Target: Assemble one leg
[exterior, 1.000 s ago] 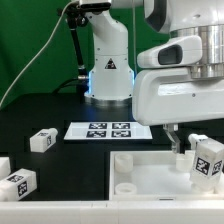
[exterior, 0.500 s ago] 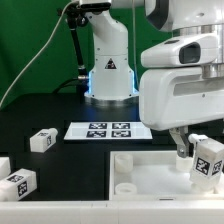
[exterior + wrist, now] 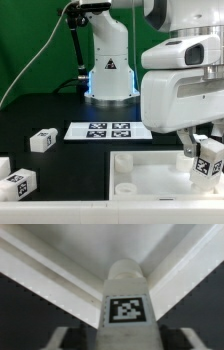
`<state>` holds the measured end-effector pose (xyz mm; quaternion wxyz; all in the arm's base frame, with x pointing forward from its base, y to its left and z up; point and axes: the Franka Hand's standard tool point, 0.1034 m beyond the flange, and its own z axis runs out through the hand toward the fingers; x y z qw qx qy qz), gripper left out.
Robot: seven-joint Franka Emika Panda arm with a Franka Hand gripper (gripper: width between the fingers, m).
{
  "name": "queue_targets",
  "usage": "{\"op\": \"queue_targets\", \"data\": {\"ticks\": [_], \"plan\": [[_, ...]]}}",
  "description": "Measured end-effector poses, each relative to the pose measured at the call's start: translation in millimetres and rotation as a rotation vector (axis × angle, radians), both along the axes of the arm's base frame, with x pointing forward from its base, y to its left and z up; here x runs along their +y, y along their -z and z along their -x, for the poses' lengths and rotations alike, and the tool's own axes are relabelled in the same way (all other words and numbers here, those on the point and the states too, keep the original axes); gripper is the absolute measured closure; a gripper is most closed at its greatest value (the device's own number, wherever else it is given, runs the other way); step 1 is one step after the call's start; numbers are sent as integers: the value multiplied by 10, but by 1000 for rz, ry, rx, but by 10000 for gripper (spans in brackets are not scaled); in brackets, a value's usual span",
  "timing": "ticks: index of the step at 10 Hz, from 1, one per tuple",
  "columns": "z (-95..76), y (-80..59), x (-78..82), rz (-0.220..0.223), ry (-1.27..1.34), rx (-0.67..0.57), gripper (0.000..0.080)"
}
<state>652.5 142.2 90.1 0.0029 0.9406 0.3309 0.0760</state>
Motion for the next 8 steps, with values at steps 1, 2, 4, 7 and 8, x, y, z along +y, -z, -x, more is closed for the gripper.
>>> {"op": "queue_targets", "data": {"ticks": [1, 2, 4, 7, 8], "plan": [[0, 0, 0, -1, 3, 0, 515], [0, 0, 0, -4, 26, 1, 515], [0, 0, 1, -8, 42, 2, 515], [5, 9, -17, -61, 343, -9, 515], [0, 12, -18, -96, 477, -15, 515]]}}
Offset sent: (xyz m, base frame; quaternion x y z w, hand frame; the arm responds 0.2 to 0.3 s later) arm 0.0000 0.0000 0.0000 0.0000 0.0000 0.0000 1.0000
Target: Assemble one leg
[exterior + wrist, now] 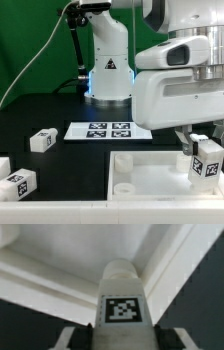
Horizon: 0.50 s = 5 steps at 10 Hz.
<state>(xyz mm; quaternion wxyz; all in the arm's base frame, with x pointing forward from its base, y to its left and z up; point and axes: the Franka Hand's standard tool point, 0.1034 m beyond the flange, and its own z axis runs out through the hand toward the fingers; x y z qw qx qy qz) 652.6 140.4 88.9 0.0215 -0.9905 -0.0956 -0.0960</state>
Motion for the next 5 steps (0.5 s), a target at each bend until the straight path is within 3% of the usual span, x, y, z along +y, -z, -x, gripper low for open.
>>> {"op": "queue_targets", "data": {"ticks": [5], "plan": [[71, 23, 57, -120, 660, -9, 515]]}}
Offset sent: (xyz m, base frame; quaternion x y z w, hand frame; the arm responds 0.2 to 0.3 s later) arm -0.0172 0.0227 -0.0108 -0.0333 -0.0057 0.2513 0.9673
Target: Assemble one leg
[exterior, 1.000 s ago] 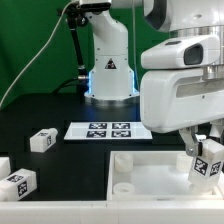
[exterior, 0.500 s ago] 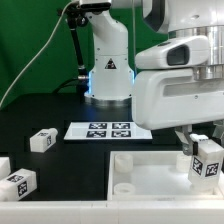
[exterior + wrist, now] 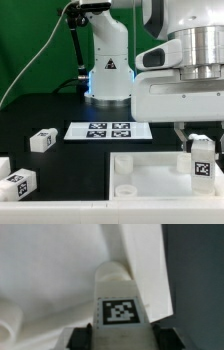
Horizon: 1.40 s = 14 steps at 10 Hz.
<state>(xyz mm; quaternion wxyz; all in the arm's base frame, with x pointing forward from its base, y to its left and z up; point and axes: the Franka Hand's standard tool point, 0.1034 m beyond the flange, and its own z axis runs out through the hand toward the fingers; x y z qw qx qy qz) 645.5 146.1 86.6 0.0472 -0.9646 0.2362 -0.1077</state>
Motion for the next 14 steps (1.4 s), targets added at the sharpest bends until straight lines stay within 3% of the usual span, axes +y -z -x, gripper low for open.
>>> {"op": "queue_targets", "data": {"ticks": [3, 6, 8, 9, 10, 14], "plan": [[26, 7, 43, -79, 299, 31, 515], [40, 13, 70, -99, 390, 45, 515], [17, -4, -2, -60, 236, 34, 234], [16, -4, -7, -40, 167, 30, 234], [17, -1, -4, -16, 78, 25, 166], [13, 4, -30, 54, -223, 14, 151]]}}
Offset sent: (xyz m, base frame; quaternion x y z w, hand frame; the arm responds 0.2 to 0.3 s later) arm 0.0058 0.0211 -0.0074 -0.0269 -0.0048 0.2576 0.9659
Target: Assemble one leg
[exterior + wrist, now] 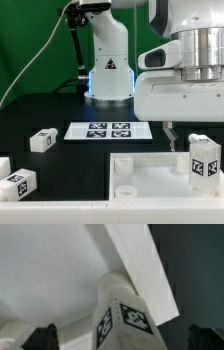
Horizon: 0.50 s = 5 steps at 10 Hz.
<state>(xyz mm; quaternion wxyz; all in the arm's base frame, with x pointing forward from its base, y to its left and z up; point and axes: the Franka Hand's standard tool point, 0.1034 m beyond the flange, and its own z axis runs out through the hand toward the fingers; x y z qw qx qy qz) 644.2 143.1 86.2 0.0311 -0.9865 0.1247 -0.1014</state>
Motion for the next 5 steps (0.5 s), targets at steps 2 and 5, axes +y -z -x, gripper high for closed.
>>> {"op": "queue_targets", "data": {"ticks": [2, 5], "plan": [[-14, -7, -32, 49, -216, -10, 151], [-8, -9, -18, 95, -412, -6, 151]]}}
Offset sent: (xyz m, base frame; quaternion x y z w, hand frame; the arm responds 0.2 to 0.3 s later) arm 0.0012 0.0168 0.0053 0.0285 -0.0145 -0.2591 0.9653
